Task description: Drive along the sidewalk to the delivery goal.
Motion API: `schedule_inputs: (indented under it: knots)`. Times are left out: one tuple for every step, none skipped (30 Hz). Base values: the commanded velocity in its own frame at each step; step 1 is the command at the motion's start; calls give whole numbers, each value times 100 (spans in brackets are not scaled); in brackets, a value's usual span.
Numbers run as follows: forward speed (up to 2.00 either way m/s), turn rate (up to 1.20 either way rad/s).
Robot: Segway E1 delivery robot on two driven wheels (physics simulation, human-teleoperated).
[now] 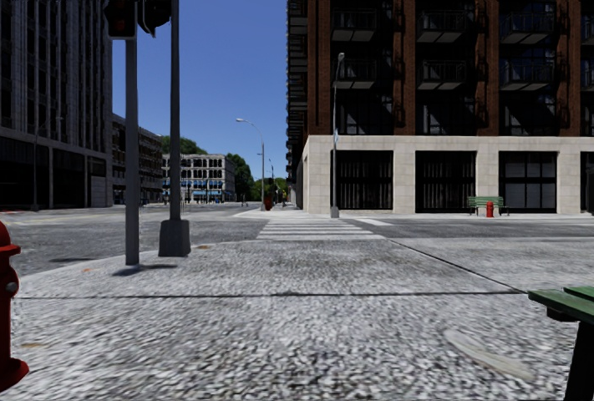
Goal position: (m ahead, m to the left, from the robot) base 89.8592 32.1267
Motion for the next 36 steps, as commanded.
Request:
schedule_inputs:
  knots:
    - [200,0]
    - [200,0]
    - [200,0]
    - [200,0]
    - [200,0]
    - [200,0]
    - [200,0]
    - [200,0]
    - [200,0]
    - [200,0]
    - [200,0]
    - [200,0]
    - [200,0]
    - [200,0]
    - [200,0]
    - [200,0]
    - [200,0]
    - [200,0]
    - [200,0]
    - [200,0]
    - [200,0]
    - [200,0]
    - [200,0]
    - [200,0]
    - [200,0]
    - [200,0]
    - [200,0]
    - [200,0]
    - [200,0]
    - [200,0]
    - [200,0]
    - [200,0]
    - [200,0]
    - [200,0]
    - [200,0]
    - [200,0]
